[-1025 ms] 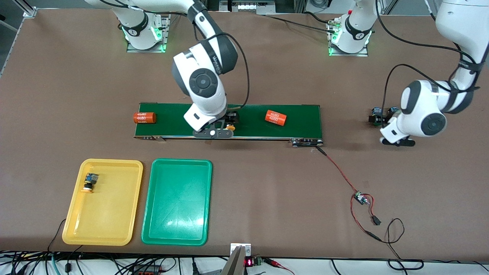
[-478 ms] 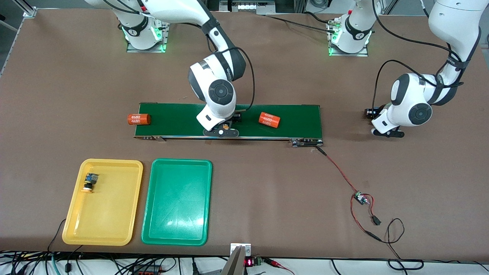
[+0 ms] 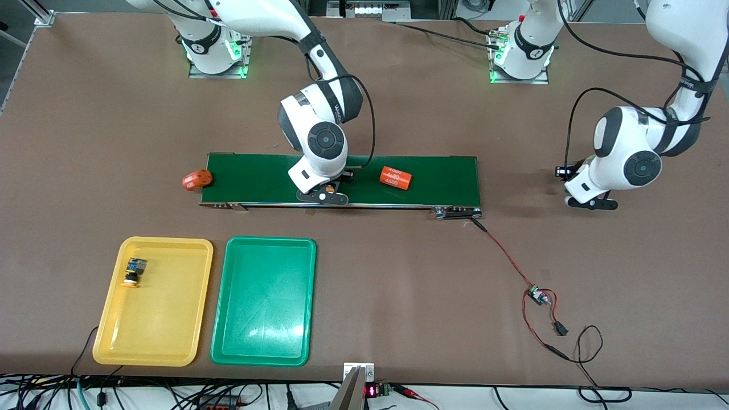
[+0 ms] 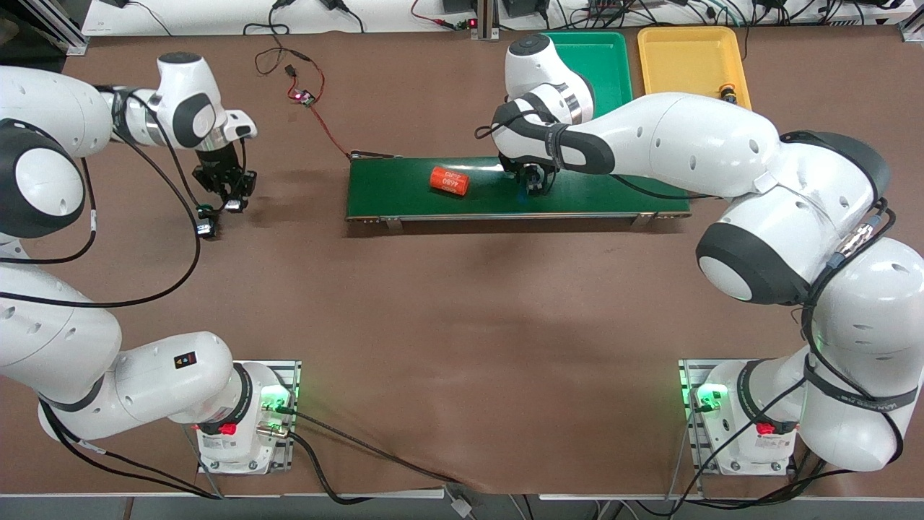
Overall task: Sort buttons by color to trays
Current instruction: 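Grasp the second yellow button while the left gripper grasps a green button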
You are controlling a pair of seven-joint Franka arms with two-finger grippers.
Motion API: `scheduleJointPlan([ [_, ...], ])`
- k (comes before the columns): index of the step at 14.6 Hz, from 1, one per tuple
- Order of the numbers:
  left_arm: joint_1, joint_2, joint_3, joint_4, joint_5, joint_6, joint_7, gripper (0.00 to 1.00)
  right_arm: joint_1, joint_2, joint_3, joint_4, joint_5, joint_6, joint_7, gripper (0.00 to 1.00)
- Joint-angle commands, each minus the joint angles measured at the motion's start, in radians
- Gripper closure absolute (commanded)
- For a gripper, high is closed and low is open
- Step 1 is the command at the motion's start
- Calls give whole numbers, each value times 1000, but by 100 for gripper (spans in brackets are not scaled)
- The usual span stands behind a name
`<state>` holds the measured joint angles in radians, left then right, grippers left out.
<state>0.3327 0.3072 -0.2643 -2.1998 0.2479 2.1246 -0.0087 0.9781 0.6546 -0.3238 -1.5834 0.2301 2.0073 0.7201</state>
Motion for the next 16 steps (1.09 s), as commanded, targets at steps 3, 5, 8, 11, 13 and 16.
scheduleJointPlan([
  [3,-110,-30,-94,113,-175,-101,12,78,10,-41,-17,-24,9,5,47,100],
  [5,-133,-22,-160,146,-293,-101,-2,78,-1,-59,-46,-4,6,4,27,100],
  [8,-170,4,-217,149,-427,-83,-60,80,-3,-72,-118,40,-2,-15,21,100],
  [11,-245,50,-224,150,-461,3,-83,80,-45,-55,-213,60,-21,-9,-7,100],
  [13,-282,73,-225,149,-484,72,-100,80,-138,-15,-227,81,-32,1,-86,100],
  [16,-320,101,-225,147,-499,132,-112,75,-272,40,-224,147,-29,1,-267,100],
])
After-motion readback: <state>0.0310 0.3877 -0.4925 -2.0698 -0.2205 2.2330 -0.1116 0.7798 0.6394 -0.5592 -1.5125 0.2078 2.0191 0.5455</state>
